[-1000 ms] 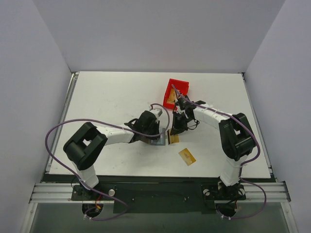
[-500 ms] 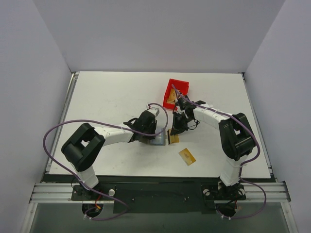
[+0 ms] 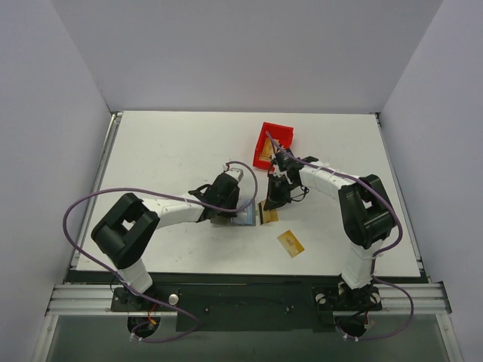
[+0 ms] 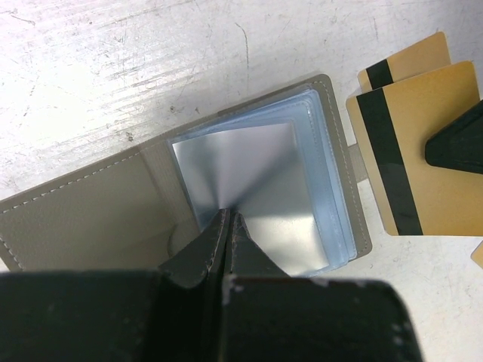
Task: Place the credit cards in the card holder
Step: Insert the credit card into the card holder.
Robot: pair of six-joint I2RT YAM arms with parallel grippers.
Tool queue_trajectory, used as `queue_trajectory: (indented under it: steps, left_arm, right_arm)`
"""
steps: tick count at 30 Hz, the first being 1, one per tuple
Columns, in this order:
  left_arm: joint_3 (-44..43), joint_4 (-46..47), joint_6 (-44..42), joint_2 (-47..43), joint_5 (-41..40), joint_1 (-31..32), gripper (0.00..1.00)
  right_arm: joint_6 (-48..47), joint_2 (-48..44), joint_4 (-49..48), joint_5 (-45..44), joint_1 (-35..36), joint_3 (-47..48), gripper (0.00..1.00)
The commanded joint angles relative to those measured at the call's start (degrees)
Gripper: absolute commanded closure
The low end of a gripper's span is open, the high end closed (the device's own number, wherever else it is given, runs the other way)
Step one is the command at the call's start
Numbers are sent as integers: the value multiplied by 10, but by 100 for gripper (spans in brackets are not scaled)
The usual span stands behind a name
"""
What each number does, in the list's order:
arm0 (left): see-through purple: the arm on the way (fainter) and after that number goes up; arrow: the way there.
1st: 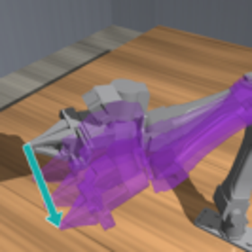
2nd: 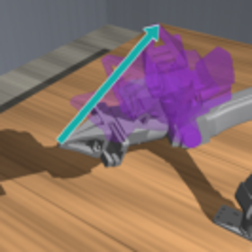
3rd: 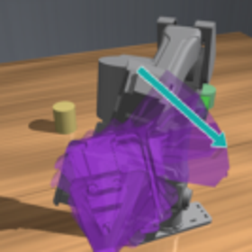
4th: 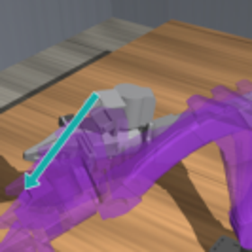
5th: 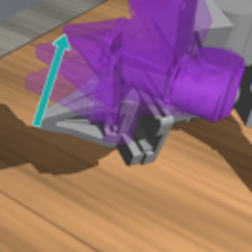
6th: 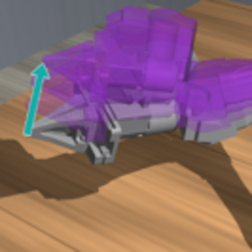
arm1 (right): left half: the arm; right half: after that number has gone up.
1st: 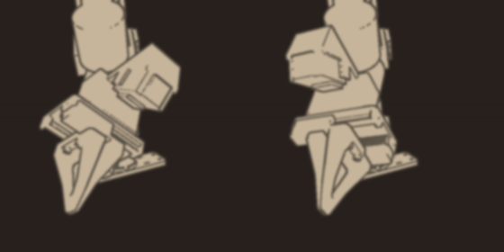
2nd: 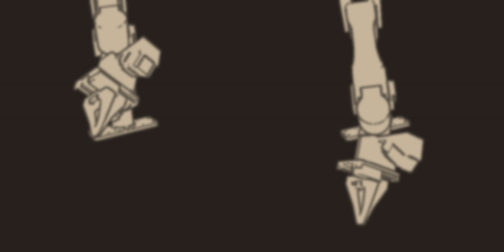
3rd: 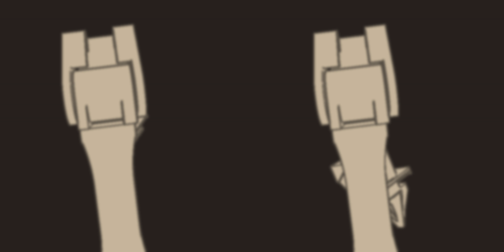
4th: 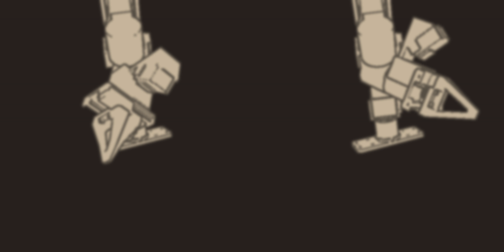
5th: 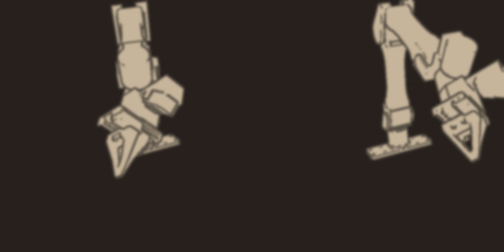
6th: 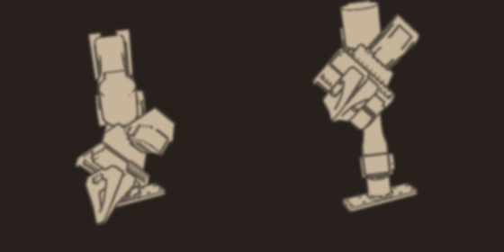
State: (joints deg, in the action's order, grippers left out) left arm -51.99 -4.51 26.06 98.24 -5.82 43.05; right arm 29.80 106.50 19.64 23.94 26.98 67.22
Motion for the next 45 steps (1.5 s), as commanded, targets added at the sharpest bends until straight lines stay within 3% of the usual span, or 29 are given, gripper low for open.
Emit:
queue_trajectory:
  steps: [1,8,21,29,45]
  left_arm:
    - [29,-81,-16,-3,-27,-9,100]
    - [40,-71,-12,-8,-23,-9,100]
    - [57,-52,1,-9,-11,-9,100]
    - [56,-50,2,-7,-7,-9,100]
    - [61,-45,1,-9,-2,-16,100]
  right_arm:
    - [-11,19,31,-41,-2,8,100]
    - [-8,-2,18,-43,-3,3,100]
    - [14,-105,-136,38,-8,-74,100]
    - [2,-79,-152,95,14,-49,100]
    - [9,-31,-121,70,20,-26,100]
